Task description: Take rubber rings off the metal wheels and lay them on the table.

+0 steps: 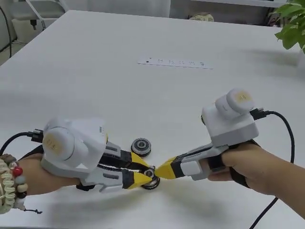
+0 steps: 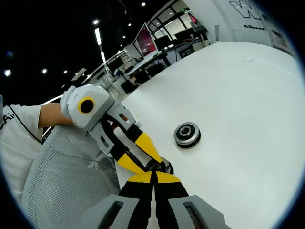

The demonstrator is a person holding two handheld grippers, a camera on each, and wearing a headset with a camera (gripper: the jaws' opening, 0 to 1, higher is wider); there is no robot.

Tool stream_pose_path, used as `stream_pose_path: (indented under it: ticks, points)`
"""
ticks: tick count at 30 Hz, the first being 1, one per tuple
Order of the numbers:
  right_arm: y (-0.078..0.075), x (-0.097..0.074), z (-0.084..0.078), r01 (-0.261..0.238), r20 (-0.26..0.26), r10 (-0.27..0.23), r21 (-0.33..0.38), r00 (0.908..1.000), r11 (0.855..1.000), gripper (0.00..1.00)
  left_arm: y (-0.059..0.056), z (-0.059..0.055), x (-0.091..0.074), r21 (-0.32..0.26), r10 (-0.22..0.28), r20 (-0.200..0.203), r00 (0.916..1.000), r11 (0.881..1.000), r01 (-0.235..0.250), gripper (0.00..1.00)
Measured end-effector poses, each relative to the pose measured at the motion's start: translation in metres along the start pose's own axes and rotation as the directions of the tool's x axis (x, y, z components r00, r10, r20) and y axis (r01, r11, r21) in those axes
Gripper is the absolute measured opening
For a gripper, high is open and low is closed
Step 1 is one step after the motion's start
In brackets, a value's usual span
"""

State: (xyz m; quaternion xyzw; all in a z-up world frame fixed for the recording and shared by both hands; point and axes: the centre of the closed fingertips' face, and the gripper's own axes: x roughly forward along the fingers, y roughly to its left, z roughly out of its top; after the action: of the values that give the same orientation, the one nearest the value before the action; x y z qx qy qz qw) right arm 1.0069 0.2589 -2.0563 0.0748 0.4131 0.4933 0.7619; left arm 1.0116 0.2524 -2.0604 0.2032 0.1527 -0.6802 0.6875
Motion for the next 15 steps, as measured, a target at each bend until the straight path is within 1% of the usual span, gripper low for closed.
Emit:
stream_pose_path:
  ticks: [5, 6, 7, 8, 9, 10, 12, 15]
  points:
    - [0.003, 0.001, 0.004, -0.013, 0.018, 0.013, -0.004, 0.9998, 1.000, 0.00, 0.000, 0.000, 0.000, 0.001, 0.001, 0.000, 1.0000, 1.000, -0.001, 0.07]
    - [0.005, 0.001, 0.005, -0.021, 0.019, 0.022, -0.005, 0.9996, 1.000, 0.00, 0.000, 0.000, 0.001, 0.001, 0.001, 0.000, 1.0000, 1.000, -0.001, 0.07]
    - [0.009, 0.002, 0.008, -0.039, 0.036, 0.039, 0.002, 0.9986, 0.999, 0.00, 0.000, 0.000, 0.001, 0.000, 0.002, 0.001, 1.0000, 1.000, -0.002, 0.07]
    - [0.008, 0.002, 0.007, -0.033, 0.028, 0.033, -0.002, 0.9991, 0.999, 0.00, 0.000, 0.000, 0.001, 0.000, 0.003, 0.001, 1.0000, 1.000, -0.003, 0.07]
    - [0.006, 0.003, 0.005, -0.013, 0.011, 0.013, -0.017, 0.9998, 1.000, 0.00, 0.000, 0.000, 0.001, -0.001, 0.003, 0.001, 1.0000, 1.000, -0.003, 0.07]
    - [0.003, 0.003, 0.002, -0.002, 0.000, 0.002, -0.017, 1.0000, 1.000, 0.00, 0.000, 0.000, 0.001, -0.003, 0.004, 0.000, 1.0000, 1.000, -0.004, 0.07]
    - [0.001, 0.003, 0.000, -0.002, 0.001, 0.002, 0.002, 1.0000, 1.000, 0.00, 0.001, 0.000, 0.001, -0.016, 0.007, 0.003, 1.0000, 1.000, -0.007, 0.07]
    - [-0.003, 0.001, 0.002, 0.005, 0.005, -0.005, 0.007, 1.0000, 1.000, 0.00, 0.001, 0.000, 0.001, -0.012, 0.008, 0.003, 1.0000, 1.000, -0.008, 0.07]
